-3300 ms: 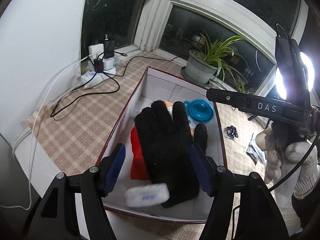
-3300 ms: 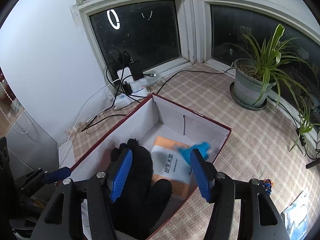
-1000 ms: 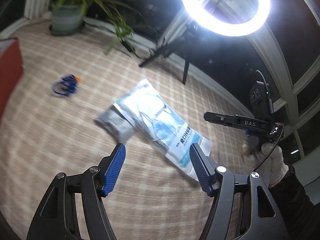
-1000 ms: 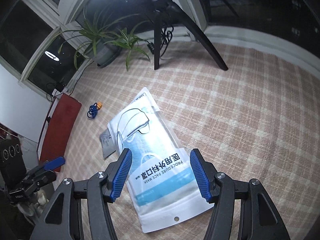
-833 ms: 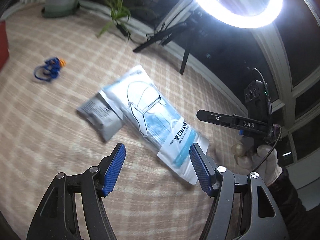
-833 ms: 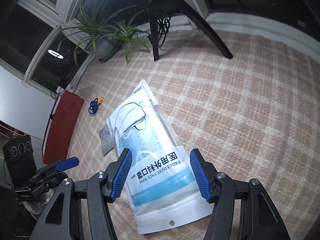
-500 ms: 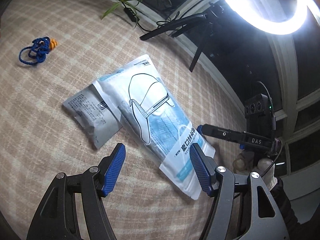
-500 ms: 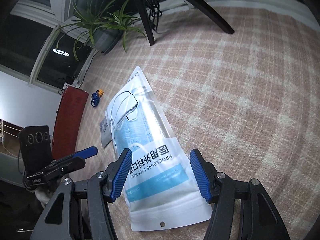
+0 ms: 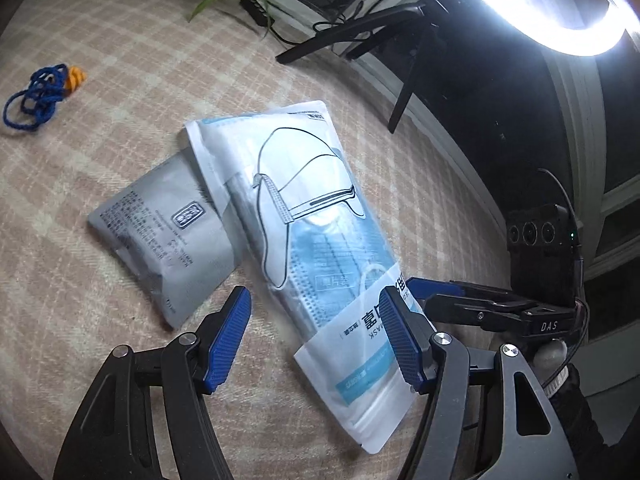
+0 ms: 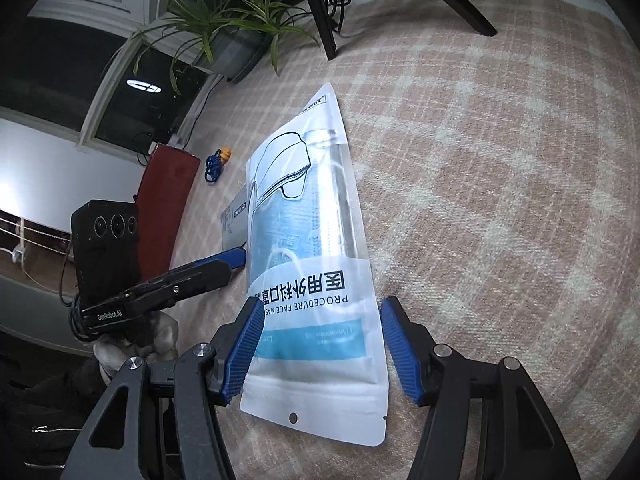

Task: Organize soft objects
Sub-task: 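Close the right tool on the end of the face-mask bag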

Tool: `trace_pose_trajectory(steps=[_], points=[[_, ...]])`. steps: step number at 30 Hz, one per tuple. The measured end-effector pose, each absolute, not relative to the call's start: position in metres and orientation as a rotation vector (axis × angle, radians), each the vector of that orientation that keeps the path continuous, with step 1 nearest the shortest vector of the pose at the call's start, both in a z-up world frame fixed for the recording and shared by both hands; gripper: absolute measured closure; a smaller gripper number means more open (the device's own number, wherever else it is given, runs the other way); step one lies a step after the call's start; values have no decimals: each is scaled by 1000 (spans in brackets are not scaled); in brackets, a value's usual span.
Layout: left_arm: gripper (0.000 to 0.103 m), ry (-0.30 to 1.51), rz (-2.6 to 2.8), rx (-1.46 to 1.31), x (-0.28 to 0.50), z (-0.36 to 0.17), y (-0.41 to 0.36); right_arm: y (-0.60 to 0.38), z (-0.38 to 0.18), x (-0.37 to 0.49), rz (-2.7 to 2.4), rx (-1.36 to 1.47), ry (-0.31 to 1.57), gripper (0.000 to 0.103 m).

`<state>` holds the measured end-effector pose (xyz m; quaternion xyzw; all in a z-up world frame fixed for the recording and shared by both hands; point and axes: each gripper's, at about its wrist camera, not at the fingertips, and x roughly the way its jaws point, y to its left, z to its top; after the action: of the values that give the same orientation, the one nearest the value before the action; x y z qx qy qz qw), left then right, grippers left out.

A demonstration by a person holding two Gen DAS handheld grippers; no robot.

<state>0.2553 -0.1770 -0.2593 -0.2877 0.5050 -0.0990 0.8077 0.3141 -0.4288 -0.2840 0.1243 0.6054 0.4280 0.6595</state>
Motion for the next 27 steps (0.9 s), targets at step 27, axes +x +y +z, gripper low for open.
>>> trace_pose_trajectory(steps=[27], points=[[59, 1067, -204, -497, 254, -262, -201, -416, -282, 289, 907, 208, 1296, 69]])
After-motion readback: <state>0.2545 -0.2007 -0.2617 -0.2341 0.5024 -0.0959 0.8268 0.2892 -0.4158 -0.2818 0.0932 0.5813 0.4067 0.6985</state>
